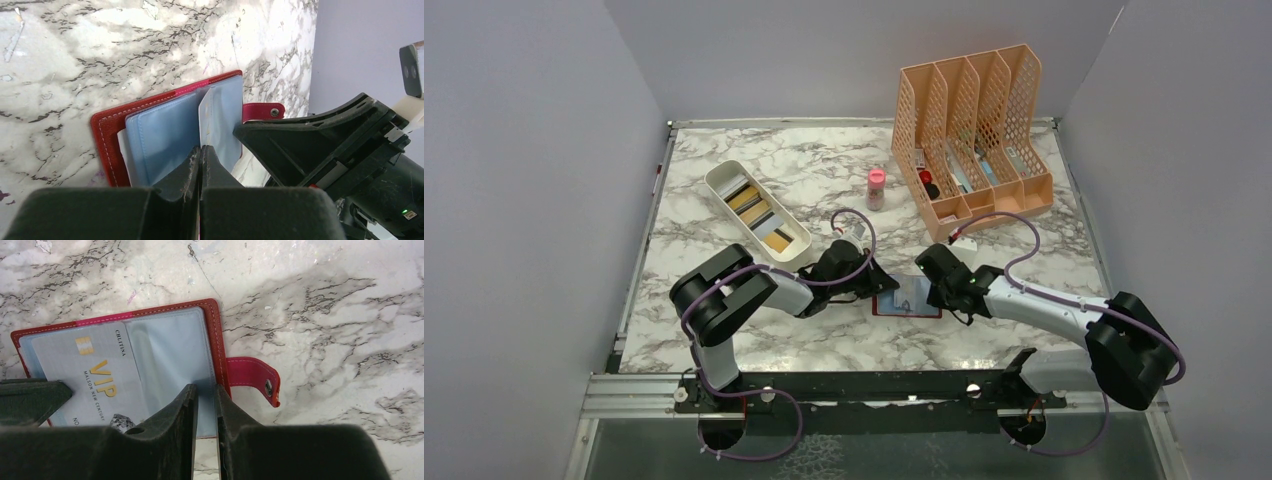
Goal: Put the credit cards into the card holder
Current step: Insert the credit card into the card holder.
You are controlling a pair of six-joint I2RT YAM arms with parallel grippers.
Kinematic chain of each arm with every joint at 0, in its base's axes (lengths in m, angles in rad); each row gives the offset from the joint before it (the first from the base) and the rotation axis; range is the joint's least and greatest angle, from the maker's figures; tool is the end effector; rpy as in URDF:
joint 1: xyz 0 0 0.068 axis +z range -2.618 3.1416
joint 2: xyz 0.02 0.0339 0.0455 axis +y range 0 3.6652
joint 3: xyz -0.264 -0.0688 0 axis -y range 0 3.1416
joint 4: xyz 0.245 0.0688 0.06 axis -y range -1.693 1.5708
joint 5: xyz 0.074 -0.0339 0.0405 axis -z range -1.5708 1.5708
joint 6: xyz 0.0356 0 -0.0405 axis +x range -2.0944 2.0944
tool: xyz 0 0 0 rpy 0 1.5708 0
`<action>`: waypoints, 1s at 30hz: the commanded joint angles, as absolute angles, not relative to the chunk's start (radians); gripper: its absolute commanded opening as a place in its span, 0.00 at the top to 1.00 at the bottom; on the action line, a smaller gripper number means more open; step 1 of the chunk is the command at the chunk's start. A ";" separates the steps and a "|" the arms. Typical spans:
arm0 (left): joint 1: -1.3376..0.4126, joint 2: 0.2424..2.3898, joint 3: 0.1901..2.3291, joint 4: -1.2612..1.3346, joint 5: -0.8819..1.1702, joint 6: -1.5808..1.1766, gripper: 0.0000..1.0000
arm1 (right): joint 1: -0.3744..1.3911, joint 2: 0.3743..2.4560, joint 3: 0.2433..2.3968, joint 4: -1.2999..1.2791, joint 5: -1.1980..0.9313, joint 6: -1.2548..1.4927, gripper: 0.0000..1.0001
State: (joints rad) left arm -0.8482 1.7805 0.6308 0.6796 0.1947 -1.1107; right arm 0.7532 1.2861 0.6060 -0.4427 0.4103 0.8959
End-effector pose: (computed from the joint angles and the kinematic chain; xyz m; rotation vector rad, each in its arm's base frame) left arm 0.2111 -0.2498 0.1233 -0.1675 2.3427 -1.3219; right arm 0.1704 0.1403 0.1633 0.3014 2.5271 0.0661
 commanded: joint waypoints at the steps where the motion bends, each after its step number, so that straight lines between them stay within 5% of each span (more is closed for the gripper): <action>1: -0.851 1.788 0.613 0.695 0.141 -1.116 1.00 | 0.747 1.298 0.573 -0.468 0.421 0.880 0.78; 30: -0.896 1.785 0.604 0.694 0.164 -1.114 1.00 | 0.747 1.254 0.614 -0.502 0.426 0.874 0.71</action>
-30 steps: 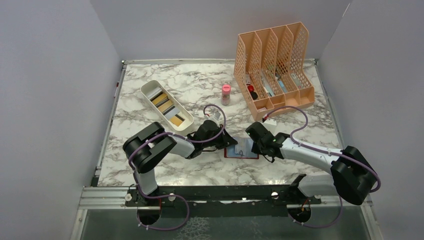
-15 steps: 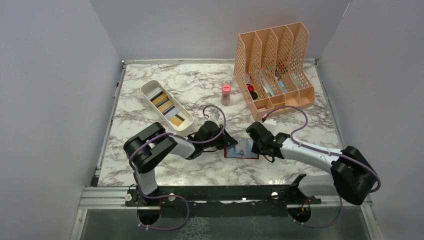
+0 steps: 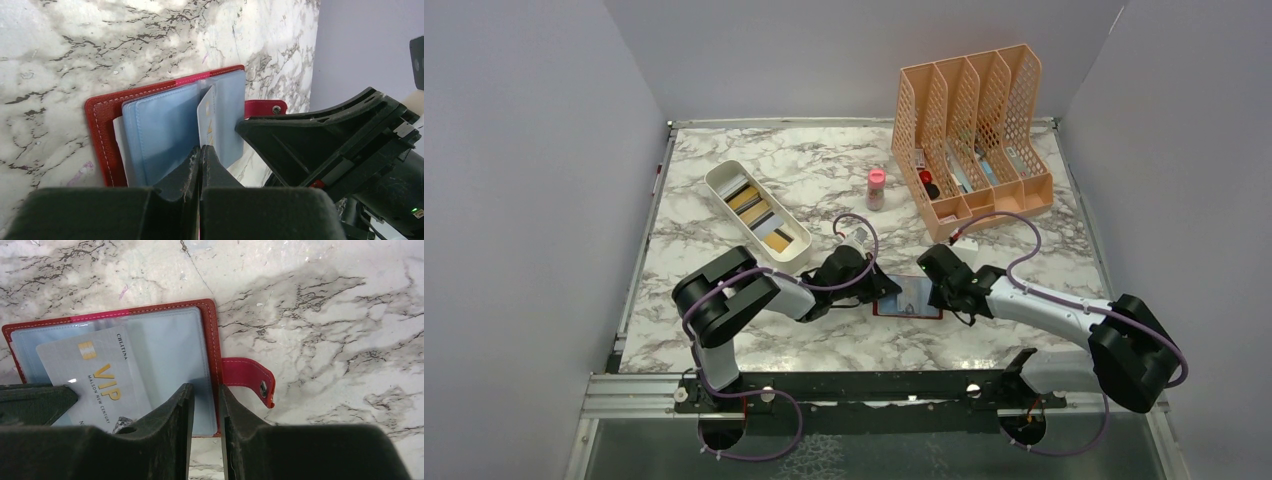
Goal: Put the credit cards into the card holder
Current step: Insert the credit card into the card holder.
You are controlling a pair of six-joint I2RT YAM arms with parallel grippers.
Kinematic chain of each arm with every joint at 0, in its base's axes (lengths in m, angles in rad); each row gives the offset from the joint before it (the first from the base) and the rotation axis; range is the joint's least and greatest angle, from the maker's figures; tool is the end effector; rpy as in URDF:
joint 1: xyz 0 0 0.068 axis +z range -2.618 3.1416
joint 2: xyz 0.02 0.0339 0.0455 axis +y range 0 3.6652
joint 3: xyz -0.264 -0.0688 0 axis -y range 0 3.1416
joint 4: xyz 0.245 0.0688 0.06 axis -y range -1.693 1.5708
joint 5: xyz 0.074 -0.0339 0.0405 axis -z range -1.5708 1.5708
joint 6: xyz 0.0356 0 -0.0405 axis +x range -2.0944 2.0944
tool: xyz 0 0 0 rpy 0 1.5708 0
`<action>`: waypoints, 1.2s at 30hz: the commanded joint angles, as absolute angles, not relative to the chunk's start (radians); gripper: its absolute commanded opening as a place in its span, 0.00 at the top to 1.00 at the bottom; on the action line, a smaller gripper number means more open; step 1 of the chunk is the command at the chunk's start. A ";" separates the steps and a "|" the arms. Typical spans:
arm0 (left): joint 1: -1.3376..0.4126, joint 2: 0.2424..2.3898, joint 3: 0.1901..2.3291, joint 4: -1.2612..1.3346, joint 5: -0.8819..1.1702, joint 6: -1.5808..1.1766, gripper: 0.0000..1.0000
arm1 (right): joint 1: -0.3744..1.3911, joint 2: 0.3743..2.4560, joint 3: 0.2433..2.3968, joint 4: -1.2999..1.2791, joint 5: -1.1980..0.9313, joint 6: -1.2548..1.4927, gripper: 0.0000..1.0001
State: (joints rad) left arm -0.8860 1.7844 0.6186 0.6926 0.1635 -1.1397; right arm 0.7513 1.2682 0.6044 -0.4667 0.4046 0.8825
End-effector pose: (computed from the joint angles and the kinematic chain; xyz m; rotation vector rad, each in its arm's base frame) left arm 0.2009 -0.2552 0.1202 -0.1810 2.3525 -1.3246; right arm 0.1680 0.1377 0.1653 0.2841 2.5380 0.0580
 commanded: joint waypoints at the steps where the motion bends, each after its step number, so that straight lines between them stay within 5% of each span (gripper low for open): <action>1: -0.894 1.786 0.603 0.695 0.163 -1.113 1.00 | 0.747 1.256 0.615 -0.501 0.426 0.874 0.71; 15: -0.898 1.841 0.676 0.694 0.189 -1.086 0.94 | 0.746 1.247 0.602 -0.459 0.369 0.850 0.70; 29: -0.910 1.854 0.714 0.694 0.196 -1.050 0.67 | 0.707 1.181 0.619 -0.534 0.478 0.879 0.69; 36: -0.908 1.811 0.728 0.630 0.145 -0.979 0.62 | 0.634 1.184 0.593 -0.549 0.464 0.903 0.71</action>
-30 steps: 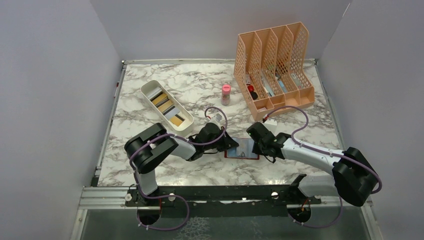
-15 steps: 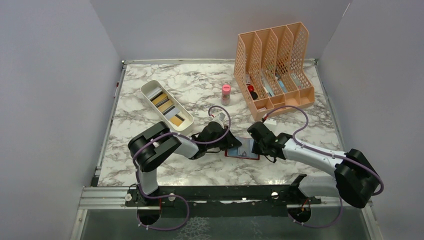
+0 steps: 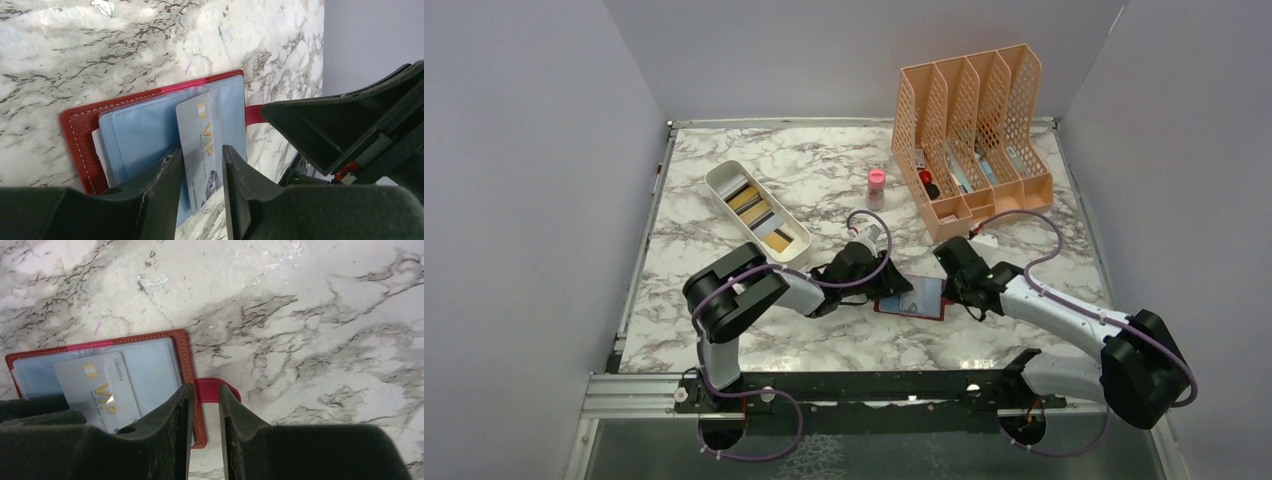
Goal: Put the credit cards into the card holder
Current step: Insert the credit card into the card holder.
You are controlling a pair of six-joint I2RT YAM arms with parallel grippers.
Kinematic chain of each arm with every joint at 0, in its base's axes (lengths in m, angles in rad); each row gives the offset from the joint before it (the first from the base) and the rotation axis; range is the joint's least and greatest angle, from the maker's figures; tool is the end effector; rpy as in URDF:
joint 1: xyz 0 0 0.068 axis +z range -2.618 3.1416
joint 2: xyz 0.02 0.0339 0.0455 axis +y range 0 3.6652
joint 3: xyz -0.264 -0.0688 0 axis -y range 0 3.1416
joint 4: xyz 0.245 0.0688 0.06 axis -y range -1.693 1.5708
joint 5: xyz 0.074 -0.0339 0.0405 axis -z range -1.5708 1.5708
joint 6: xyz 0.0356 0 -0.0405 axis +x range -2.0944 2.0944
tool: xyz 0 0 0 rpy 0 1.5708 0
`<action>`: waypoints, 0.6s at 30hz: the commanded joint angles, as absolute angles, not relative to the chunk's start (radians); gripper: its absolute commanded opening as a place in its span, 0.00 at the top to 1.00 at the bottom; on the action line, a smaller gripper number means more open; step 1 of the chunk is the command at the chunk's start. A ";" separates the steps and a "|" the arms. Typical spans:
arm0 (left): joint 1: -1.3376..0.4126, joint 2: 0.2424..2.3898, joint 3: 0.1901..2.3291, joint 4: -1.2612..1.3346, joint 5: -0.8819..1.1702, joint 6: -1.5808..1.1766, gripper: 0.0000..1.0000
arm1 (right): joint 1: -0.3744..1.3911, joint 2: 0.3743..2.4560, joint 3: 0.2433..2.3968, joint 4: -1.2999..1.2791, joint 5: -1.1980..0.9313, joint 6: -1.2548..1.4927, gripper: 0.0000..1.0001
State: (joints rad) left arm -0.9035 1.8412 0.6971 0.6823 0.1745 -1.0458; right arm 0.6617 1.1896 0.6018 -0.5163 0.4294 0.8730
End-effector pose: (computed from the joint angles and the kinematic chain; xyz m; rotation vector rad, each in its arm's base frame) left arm 0.2081 -0.2742 0.1211 -0.0397 2.3293 -1.3064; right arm 0.1723 0.1154 0.1776 0.3949 2.4873 0.0203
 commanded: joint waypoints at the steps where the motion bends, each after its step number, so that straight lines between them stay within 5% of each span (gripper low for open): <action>1: -0.908 1.804 0.731 0.612 0.134 -0.968 0.62 | 0.627 1.186 0.584 -0.537 0.453 0.903 0.70; 18: -0.949 1.849 0.808 0.564 0.159 -0.948 0.62 | 0.615 1.260 0.506 -0.374 0.258 0.902 0.70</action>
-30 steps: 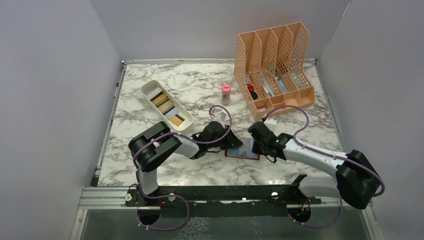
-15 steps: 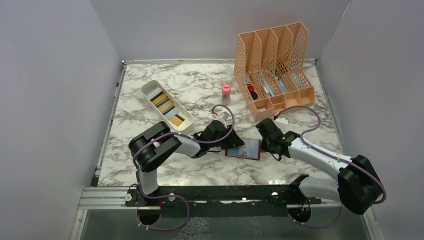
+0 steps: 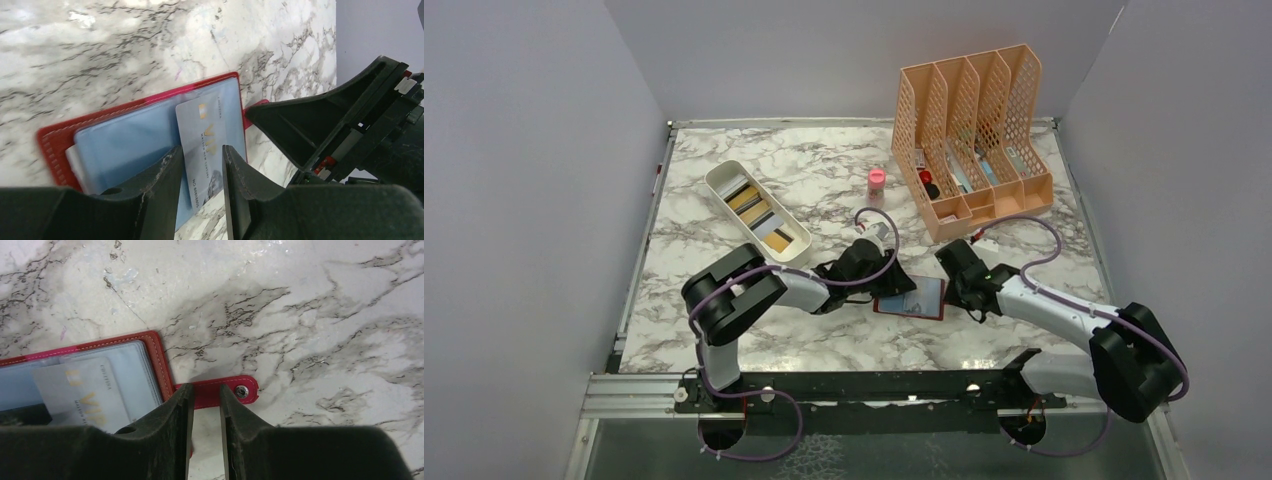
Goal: Put the credit cards into the card holder
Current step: Insert the credit card into the card holder.
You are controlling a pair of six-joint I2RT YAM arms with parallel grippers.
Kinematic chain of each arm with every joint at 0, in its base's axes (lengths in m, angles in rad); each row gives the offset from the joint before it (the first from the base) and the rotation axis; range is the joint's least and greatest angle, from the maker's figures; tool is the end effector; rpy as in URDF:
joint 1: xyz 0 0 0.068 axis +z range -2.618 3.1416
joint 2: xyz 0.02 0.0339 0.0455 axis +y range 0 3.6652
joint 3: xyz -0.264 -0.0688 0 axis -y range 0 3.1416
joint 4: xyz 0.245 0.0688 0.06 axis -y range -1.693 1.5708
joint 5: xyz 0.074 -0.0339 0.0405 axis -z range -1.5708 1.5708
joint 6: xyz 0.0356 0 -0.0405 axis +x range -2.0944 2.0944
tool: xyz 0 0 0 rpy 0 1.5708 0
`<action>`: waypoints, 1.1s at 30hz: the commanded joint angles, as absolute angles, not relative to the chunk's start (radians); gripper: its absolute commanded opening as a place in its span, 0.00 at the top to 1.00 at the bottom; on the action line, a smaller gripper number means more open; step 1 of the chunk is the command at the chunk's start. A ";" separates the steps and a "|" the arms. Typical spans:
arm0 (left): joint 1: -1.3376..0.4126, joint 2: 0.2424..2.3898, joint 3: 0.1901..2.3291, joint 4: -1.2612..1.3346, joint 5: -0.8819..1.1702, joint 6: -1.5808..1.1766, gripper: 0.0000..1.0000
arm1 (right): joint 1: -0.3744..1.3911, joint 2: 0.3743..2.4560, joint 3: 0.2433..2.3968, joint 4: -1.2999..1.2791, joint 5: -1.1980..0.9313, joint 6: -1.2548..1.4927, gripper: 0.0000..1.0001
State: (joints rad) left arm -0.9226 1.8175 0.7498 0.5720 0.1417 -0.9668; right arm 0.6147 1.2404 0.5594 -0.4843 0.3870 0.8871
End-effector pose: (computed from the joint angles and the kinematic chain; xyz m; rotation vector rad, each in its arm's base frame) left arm 0.2081 -0.2830 0.1318 0.0471 2.3344 -1.2238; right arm 0.1750 0.1071 0.1573 0.4544 2.5484 -0.0077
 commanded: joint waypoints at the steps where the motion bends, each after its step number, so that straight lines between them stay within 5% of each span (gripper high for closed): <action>1: -0.952 1.854 0.814 0.564 0.163 -0.948 0.62 | 0.615 1.260 0.502 -0.365 0.252 0.903 0.70; 19: -0.978 1.854 0.836 0.553 0.120 -0.926 0.62 | 0.615 1.251 0.508 -0.370 0.243 0.900 0.71; 33: -0.923 1.611 0.925 0.226 0.028 -0.582 0.58 | 0.615 0.968 0.604 -0.516 0.311 0.763 0.62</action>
